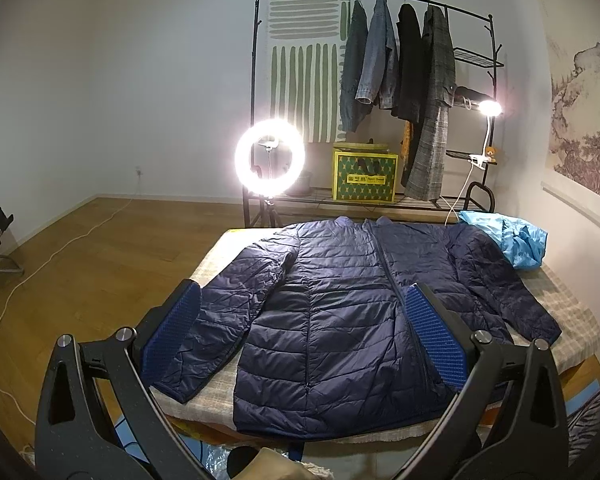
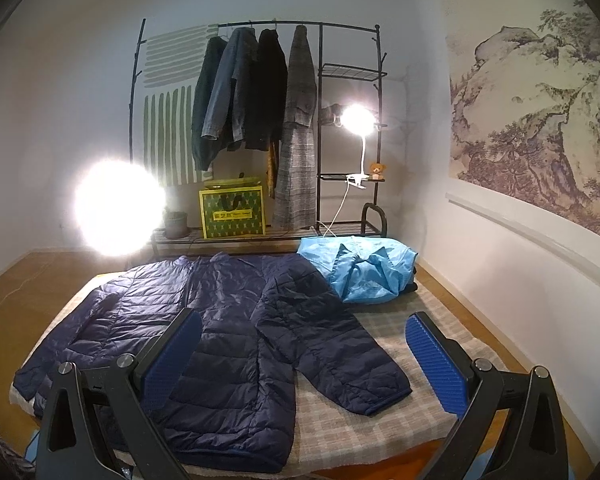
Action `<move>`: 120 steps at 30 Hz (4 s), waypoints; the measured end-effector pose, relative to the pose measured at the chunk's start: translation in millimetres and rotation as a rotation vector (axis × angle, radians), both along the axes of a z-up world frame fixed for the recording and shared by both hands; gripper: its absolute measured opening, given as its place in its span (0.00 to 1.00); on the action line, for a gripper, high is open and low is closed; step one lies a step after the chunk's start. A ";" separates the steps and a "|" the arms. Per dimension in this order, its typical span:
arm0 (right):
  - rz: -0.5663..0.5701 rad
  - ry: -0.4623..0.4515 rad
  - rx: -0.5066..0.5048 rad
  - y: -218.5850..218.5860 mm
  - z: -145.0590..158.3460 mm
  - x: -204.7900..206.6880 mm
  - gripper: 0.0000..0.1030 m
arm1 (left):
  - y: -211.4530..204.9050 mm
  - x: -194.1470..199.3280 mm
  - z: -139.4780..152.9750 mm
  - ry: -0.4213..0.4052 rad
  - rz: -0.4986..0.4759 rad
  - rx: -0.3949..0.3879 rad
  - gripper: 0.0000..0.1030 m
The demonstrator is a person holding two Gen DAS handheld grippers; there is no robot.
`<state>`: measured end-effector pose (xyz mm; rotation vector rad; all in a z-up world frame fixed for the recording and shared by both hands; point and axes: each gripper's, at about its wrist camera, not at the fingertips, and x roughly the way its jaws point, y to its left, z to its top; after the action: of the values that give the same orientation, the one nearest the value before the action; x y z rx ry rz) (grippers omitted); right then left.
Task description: Fold large clothes
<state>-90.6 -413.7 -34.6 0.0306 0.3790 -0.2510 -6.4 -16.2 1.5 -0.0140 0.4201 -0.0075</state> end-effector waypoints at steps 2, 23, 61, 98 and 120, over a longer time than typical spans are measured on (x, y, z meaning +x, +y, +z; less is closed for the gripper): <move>-0.003 -0.002 -0.001 0.5 0.1 -0.2 1.00 | -0.8 -0.2 0.3 0.000 0.000 -0.001 1.00; -0.016 -0.006 -0.013 1.8 0.7 0.9 1.00 | -0.6 -1.7 -1.8 0.001 0.000 -0.005 1.00; 0.081 0.008 0.002 30.5 -13.6 53.9 1.00 | 63.1 39.9 -35.0 0.079 0.133 -0.010 1.00; 0.520 0.088 0.099 136.8 -86.3 188.9 1.00 | 316.3 138.8 -284.1 0.727 0.508 -0.641 0.66; 0.545 0.142 0.100 142.7 -92.1 206.3 0.99 | 278.4 165.8 -221.6 0.553 0.324 -0.660 0.07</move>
<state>115.7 -271.0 -126.7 0.0067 0.5256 0.3063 159.4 262.2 -220.1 -0.7484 0.9493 0.1808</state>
